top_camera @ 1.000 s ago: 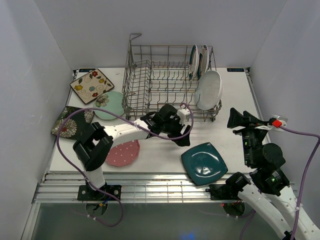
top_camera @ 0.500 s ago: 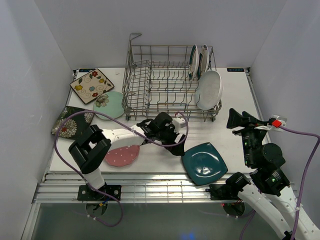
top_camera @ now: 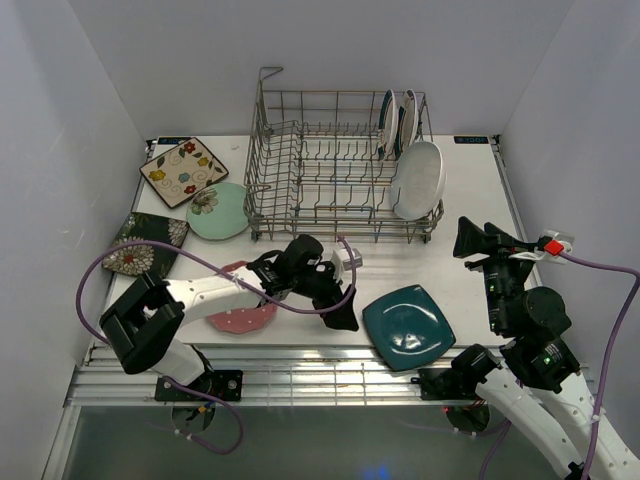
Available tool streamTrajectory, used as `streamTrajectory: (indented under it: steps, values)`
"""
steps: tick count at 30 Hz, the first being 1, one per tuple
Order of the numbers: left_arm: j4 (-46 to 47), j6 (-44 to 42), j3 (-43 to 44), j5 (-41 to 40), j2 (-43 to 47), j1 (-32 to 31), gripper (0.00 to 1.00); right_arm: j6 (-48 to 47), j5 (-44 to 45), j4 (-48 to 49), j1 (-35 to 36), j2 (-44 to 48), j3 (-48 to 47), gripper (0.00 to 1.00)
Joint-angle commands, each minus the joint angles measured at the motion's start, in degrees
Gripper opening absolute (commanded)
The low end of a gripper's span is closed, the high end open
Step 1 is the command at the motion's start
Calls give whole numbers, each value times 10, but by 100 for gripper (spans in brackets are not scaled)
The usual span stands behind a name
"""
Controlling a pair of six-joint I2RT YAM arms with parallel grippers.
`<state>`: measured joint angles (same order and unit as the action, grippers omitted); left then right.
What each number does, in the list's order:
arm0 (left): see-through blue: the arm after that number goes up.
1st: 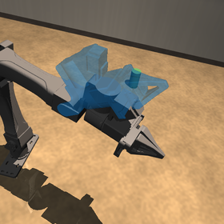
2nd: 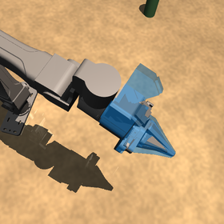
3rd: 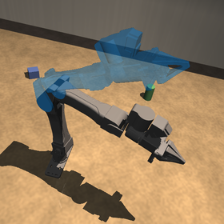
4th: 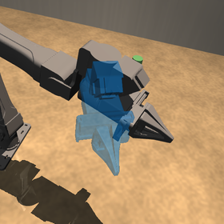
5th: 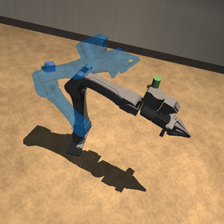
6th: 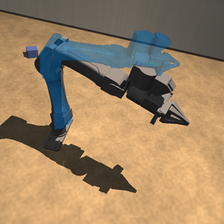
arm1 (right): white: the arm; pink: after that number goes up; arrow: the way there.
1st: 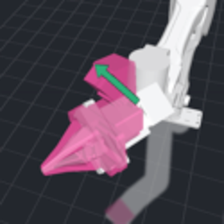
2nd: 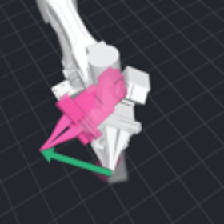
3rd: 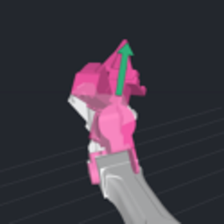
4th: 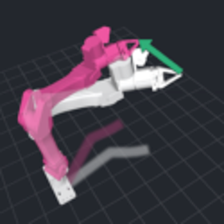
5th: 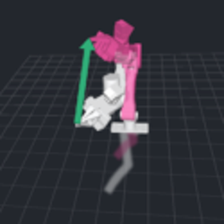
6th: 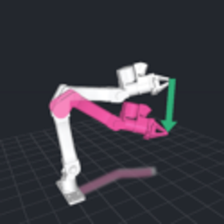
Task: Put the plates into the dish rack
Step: Pick up the plate at the center of the board.
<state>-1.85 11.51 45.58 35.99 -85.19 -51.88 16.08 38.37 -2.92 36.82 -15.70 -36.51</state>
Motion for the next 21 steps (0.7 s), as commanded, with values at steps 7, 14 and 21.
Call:
streamTrajectory:
  steps: [7, 14, 21]
  values:
    - [3, 4, -6, 127, -9, -1, 98, 4, -3, 23, 2, 15, 4, 66]
    - [63, 70, -23, 127, -43, 4, 98, 4, -8, 21, 2, 17, 2, 66]
    - [143, 140, -32, 61, -64, 7, 98, 5, -8, 20, 2, 25, 6, 66]
